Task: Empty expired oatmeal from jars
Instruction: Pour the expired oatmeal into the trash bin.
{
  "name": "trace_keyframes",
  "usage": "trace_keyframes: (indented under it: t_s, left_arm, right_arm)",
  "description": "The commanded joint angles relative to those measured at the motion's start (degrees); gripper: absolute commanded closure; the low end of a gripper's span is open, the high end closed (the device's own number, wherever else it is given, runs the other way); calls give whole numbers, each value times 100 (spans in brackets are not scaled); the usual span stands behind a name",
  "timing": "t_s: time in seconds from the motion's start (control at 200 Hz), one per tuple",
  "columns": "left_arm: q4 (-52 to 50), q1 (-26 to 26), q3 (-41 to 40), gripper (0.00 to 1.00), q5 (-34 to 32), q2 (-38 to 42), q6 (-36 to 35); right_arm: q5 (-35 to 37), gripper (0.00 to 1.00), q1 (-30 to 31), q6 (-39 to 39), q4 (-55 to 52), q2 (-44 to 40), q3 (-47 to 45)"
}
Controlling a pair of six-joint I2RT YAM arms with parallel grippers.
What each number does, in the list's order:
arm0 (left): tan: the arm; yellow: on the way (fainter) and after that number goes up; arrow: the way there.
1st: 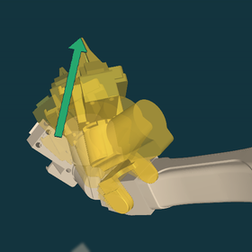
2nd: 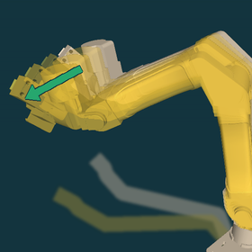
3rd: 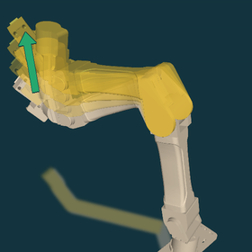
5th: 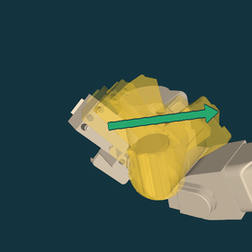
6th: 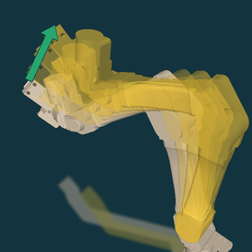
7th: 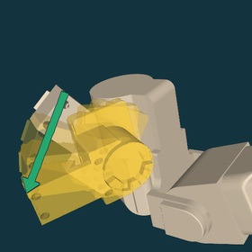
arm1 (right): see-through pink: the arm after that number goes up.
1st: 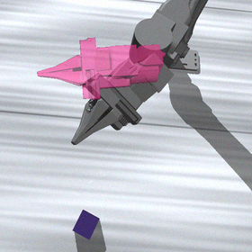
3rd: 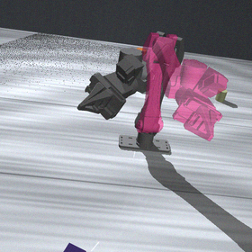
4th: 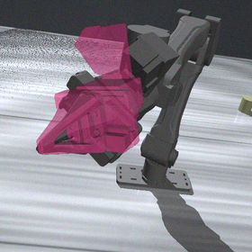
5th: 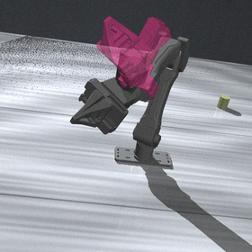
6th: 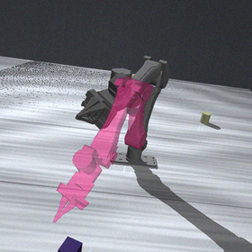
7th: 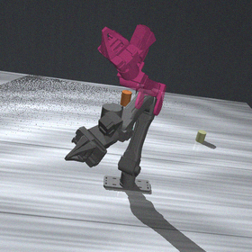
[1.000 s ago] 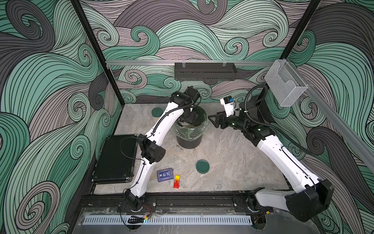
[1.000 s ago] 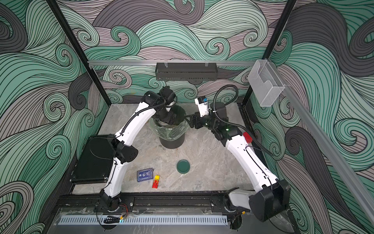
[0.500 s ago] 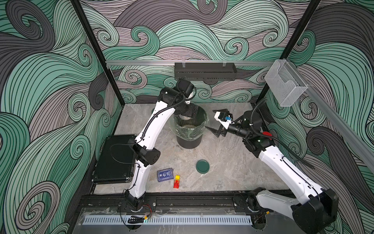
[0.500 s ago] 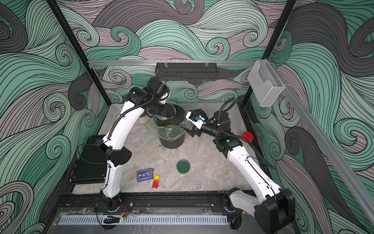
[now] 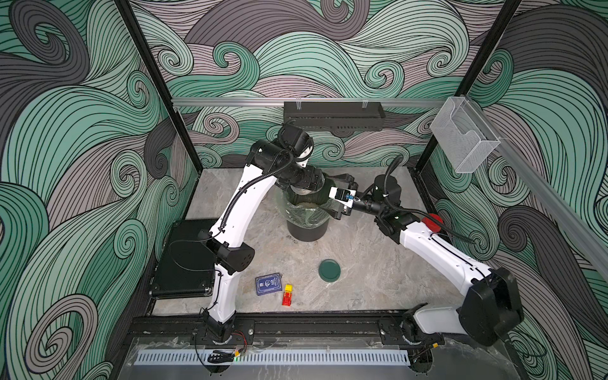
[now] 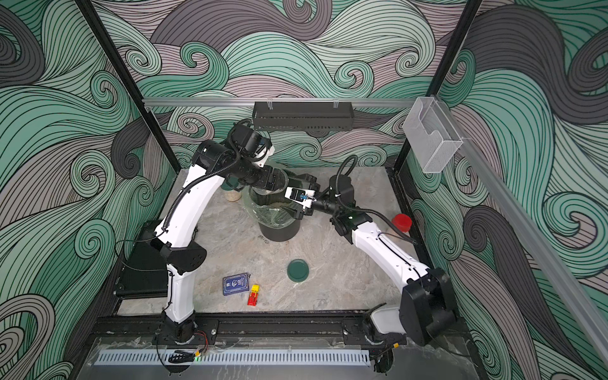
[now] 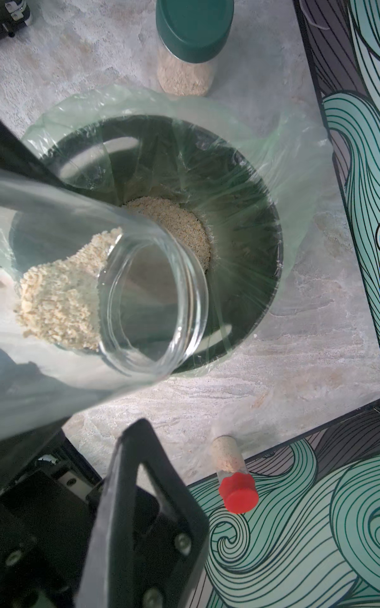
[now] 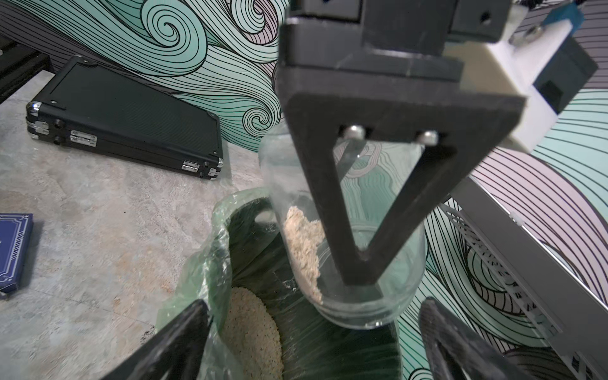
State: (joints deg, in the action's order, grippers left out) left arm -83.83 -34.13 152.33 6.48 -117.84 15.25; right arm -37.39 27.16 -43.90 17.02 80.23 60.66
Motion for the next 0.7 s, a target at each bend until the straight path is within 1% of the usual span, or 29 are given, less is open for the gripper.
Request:
trace_keyframes:
  t_s: [0.0, 0.185, 0.345, 0.48, 0.555, 0.69]
  left_arm:
    - [324, 36, 51, 100, 177, 288, 50]
    - [349, 42, -19, 100, 384, 297, 70]
    - [384, 55, -85, 100, 579, 339, 105]
    - [454, 56, -157, 100, 846, 370, 134]
    - [460, 64, -174, 100, 888, 363, 147]
    - [458, 82, -199, 100, 944, 389, 179]
  right_arm:
    - [268, 1, 111, 160, 653, 180, 246]
    - [403, 1, 309, 230, 1099, 545, 349]
    - [532, 1, 392, 455, 1498, 788, 411]
    - [662, 2, 482, 492, 1717, 965, 474]
    - [714, 2, 512, 527, 1827, 1050, 500]
    - [719, 9, 540, 606, 1936, 1118, 508]
